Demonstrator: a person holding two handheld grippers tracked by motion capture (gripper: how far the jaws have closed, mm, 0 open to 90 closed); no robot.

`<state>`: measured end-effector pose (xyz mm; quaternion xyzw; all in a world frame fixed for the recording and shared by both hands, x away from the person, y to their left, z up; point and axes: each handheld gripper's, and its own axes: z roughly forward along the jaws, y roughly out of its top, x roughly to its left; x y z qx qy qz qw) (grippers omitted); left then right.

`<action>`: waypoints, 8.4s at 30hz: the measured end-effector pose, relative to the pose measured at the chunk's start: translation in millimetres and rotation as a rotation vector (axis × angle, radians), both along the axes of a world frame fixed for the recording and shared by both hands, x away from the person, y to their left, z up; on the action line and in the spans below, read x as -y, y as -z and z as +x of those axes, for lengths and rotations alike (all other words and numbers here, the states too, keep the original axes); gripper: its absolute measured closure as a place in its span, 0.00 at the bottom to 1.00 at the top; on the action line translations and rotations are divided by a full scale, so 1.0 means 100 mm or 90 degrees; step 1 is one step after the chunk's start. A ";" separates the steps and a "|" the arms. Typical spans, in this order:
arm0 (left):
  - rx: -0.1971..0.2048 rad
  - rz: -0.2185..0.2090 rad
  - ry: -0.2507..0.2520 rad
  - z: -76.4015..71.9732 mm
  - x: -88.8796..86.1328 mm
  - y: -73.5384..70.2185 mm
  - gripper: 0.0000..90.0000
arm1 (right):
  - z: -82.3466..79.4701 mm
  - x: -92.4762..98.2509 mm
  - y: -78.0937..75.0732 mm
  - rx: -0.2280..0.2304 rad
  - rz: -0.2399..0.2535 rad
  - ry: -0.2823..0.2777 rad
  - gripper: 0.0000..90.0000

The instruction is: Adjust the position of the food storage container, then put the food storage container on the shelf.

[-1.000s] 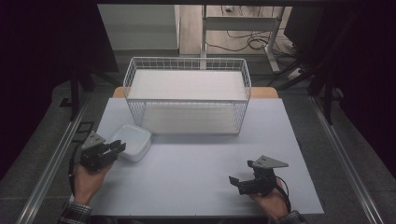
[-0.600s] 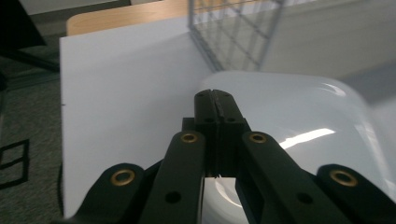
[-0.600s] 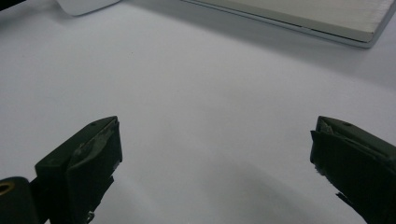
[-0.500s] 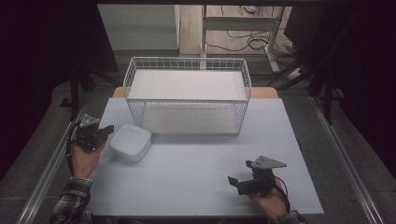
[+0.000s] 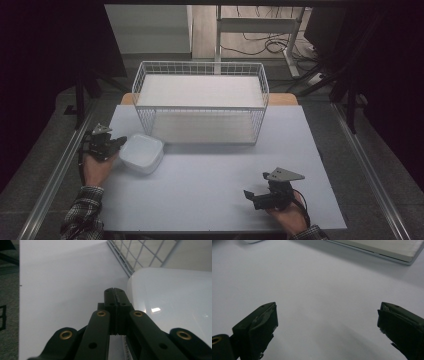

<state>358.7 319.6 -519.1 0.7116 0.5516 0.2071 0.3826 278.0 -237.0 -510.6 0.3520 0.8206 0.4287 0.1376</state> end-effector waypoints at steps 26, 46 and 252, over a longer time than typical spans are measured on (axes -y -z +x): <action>0.015 -0.028 0.051 -0.19 0.42 0.00 1.00 | 0.29 -0.34 -0.18 -0.067 -0.036 -0.076 0.99; 0.010 -0.022 0.128 -0.35 1.02 -0.04 1.00 | 0.56 -0.92 -0.13 -0.059 -0.054 -0.086 0.99; 0.076 -0.127 0.207 -0.25 1.61 -0.39 0.25 | 1.09 -0.92 -0.63 0.037 0.050 -0.035 0.99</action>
